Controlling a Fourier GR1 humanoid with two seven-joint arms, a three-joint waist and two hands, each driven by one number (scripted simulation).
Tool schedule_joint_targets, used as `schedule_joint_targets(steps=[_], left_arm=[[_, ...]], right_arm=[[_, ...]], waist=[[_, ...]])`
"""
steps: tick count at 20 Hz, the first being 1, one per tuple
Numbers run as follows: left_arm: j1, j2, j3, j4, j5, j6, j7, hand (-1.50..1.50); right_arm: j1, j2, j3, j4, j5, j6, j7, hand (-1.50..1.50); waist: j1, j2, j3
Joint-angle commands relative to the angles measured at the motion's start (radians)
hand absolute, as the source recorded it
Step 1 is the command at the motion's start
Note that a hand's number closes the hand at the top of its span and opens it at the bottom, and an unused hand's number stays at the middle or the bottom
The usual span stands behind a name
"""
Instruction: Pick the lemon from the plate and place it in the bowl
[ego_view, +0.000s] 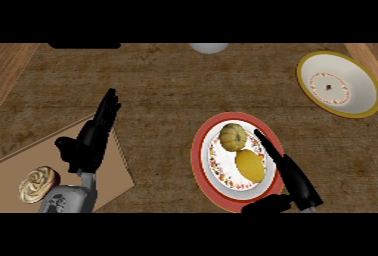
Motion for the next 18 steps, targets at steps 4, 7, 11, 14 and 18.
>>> schedule_joint_targets(steps=[4,7,11,14,18], left_arm=[[0.06,-0.005,0.005,-0.092,0.006,-0.024,0.031,0.0],[-0.03,-0.012,0.029,-0.069,-0.015,-0.005,0.101,0.0],[0.028,0.029,0.068,-0.042,0.027,-0.086,0.015,0.0],[-0.061,-0.037,0.019,0.036,-0.039,-0.009,0.012,0.0],[0.027,-0.022,0.01,-0.099,-0.036,-0.022,0.066,0.0]], right_arm=[[-0.051,-0.019,-0.034,0.142,0.103,-0.011,-0.051,-1.5],[-0.11,-0.006,-0.063,0.189,0.097,0.033,-0.047,-1.5],[-0.082,0.012,-0.01,0.155,0.138,0.041,-0.057,1.5],[-0.123,0.002,0.09,0.197,0.24,0.03,-0.133,1.5],[-0.101,0.002,0.084,0.227,0.266,0.017,-0.2,1.5]], waist=[[0.002,0.0,0.0],[0.001,0.0,0.0],[0.001,0.0,0.0],[-0.003,0.001,0.0],[0.003,-0.001,0.0]])
